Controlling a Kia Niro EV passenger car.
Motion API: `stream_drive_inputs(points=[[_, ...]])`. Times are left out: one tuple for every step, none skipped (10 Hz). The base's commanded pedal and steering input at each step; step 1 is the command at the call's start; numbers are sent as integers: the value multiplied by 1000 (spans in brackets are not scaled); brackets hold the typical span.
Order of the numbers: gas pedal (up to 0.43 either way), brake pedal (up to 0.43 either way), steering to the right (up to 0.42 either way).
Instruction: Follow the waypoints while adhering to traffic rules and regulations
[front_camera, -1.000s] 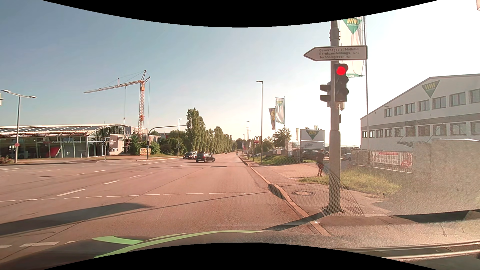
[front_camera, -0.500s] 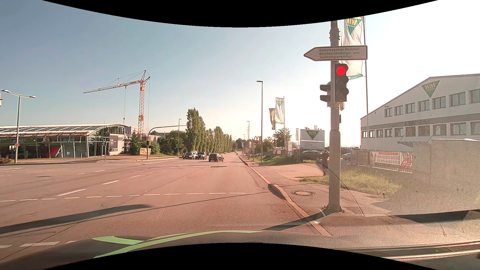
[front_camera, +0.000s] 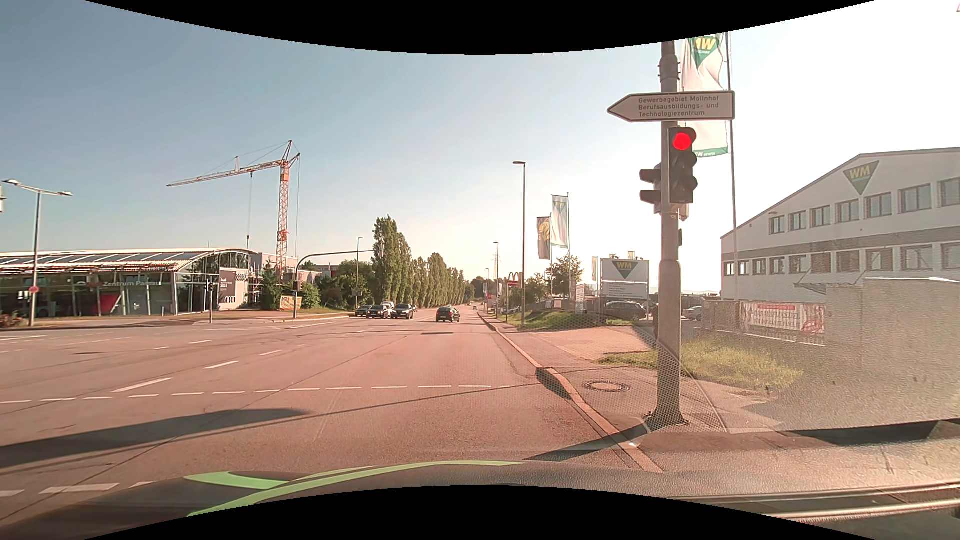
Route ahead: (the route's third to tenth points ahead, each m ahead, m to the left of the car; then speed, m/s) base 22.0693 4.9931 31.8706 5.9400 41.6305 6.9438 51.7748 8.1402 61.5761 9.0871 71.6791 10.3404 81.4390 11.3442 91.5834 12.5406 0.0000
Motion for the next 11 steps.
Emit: stream_drive_inputs(points=[[0,378,-21],[0,378,-21],[0,372,-21],[0,366,-21],[0,354,-21],[0,354,-21],[0,354,-21],[0,354,-22],[0,354,-25],[0,354,-27],[0,354,-27]])
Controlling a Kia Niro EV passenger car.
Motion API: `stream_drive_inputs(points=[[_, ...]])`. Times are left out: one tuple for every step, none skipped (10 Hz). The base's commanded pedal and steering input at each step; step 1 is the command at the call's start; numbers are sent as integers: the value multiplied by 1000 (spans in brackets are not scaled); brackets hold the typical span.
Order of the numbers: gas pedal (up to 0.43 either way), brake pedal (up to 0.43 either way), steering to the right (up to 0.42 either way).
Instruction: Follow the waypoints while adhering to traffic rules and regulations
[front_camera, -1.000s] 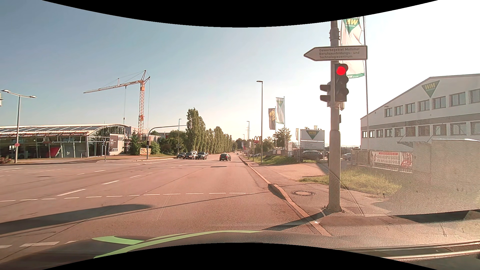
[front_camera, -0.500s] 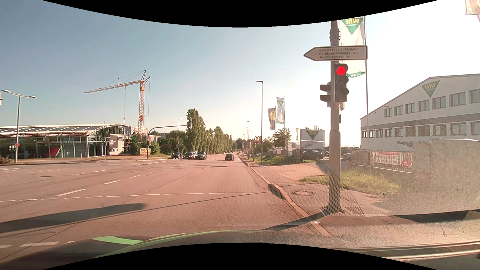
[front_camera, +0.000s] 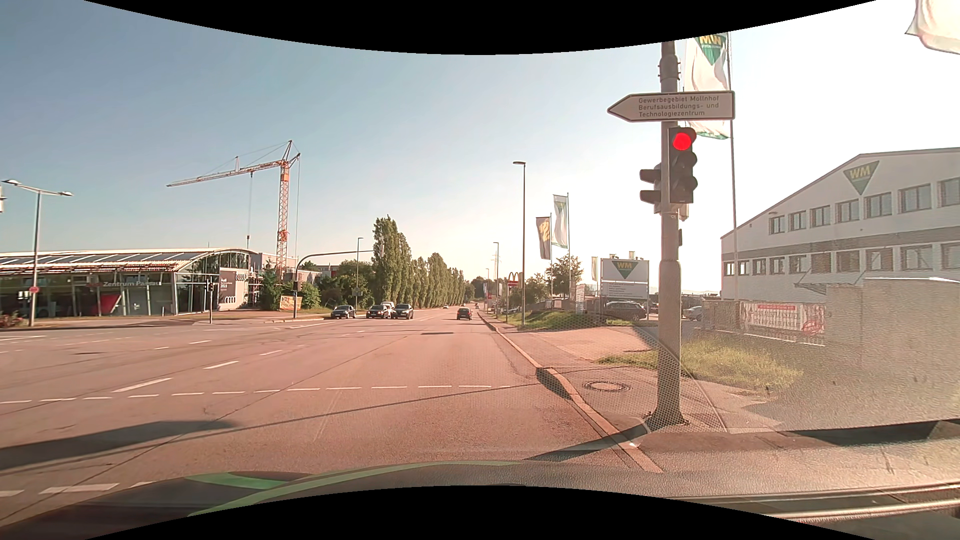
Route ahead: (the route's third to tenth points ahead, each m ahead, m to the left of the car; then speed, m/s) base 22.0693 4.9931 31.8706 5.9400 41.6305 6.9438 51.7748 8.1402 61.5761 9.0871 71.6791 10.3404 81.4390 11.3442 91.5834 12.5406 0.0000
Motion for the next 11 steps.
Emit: stream_drive_inputs(points=[[0,354,-26],[0,354,-26],[0,354,-26],[0,360,-26],[0,360,-26],[0,360,-26],[0,360,-26],[0,360,-26],[0,360,-26],[0,360,-26],[0,360,-26]])
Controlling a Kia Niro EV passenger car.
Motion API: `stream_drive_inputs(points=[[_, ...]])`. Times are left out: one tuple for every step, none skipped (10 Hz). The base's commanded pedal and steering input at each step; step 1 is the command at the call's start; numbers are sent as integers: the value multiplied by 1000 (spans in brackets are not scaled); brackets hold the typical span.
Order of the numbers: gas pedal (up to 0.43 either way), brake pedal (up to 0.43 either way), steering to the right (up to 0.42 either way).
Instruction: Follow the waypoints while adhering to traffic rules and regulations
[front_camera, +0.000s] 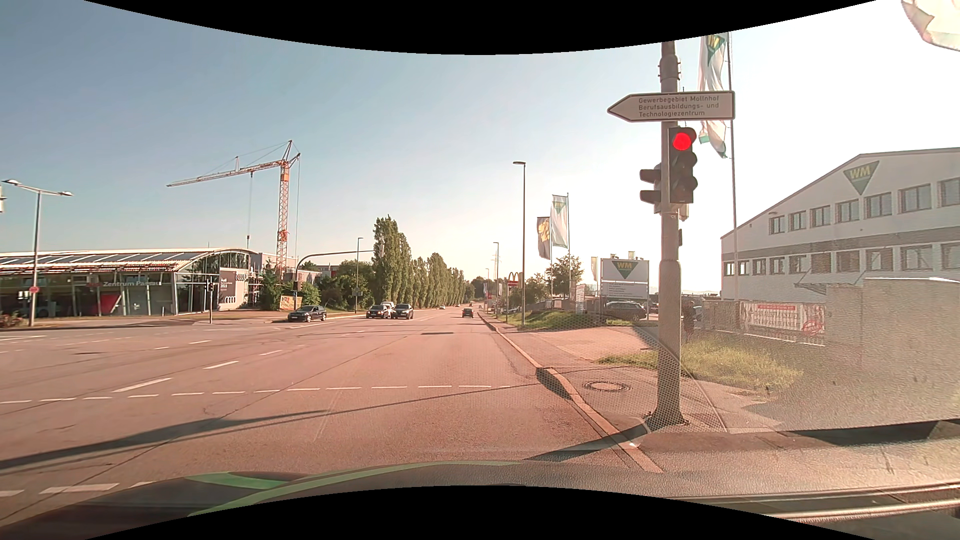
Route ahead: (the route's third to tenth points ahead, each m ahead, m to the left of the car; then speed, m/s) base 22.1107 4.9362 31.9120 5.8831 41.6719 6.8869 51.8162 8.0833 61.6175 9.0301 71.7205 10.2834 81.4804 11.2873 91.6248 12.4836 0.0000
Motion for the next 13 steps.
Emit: stream_drive_inputs(points=[[0,360,-26],[0,360,-26],[0,360,-26],[0,360,-26],[0,360,-26],[0,360,-26],[0,360,-26],[0,360,-26],[0,360,-25],[0,360,-26],[0,360,-26],[0,360,-26],[0,360,-26]])
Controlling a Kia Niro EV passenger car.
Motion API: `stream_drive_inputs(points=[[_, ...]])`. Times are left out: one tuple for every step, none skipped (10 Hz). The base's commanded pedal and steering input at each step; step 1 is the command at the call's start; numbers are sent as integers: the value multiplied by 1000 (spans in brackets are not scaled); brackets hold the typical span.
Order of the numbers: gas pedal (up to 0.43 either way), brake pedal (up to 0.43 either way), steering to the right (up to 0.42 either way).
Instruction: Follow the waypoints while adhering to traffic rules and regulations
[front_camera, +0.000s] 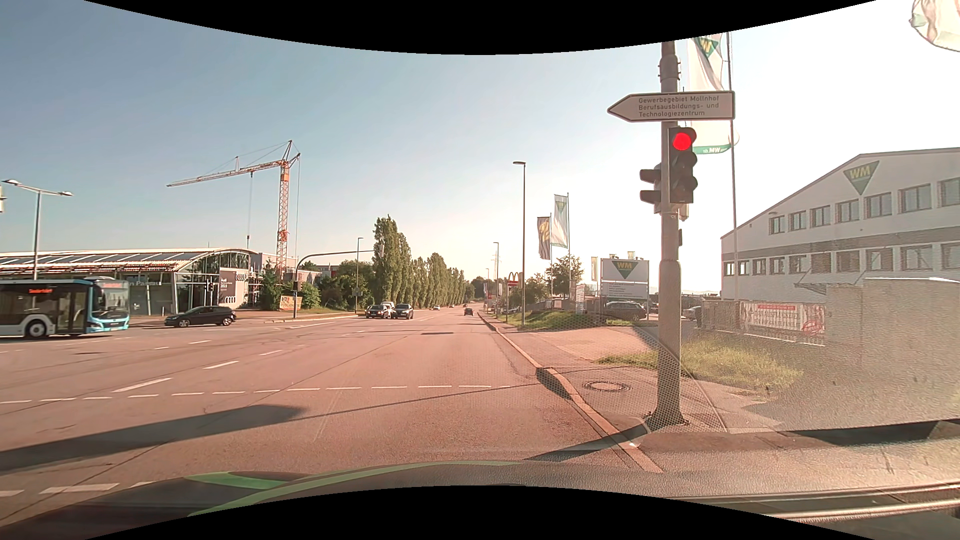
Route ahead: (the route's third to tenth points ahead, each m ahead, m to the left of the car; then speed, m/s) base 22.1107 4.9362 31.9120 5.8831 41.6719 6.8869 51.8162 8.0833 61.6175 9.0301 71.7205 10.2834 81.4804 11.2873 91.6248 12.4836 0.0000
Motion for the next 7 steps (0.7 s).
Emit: stream_drive_inputs(points=[[0,360,-26],[0,360,-26],[0,360,-26],[0,360,-26],[0,360,-26],[0,360,-26],[0,360,-26]])
